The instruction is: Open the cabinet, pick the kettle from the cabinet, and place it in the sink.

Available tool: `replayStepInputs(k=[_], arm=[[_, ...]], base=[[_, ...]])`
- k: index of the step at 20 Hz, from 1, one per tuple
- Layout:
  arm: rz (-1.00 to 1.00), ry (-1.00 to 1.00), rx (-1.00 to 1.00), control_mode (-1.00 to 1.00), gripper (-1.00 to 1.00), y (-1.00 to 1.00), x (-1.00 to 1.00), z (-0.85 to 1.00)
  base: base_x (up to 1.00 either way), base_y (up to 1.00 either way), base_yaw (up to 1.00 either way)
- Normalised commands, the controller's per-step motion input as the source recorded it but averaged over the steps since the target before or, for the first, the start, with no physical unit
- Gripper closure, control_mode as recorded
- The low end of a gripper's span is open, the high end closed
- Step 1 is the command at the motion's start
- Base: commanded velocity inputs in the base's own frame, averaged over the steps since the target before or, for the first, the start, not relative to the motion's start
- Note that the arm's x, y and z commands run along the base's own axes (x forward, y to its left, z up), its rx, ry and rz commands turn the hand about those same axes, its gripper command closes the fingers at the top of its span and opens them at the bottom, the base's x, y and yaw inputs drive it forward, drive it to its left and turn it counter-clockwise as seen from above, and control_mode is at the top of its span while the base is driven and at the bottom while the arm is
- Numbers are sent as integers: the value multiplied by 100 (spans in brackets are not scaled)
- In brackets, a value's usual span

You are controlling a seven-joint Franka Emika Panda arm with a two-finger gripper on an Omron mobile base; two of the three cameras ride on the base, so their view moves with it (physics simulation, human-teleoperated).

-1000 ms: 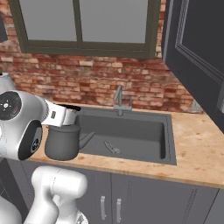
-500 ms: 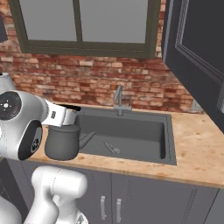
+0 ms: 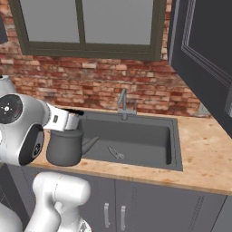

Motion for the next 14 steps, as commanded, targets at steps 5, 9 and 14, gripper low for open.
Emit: replayStepInputs(k=[5,9,14], arm=[[5,14,0,-100,100,-5,17,-5],[11,2,0,-100,100,-1,31,0],[3,0,0,-100,100,4,33,-3]], base=[[0,0,0],[0,0,0],[0,0,0]])
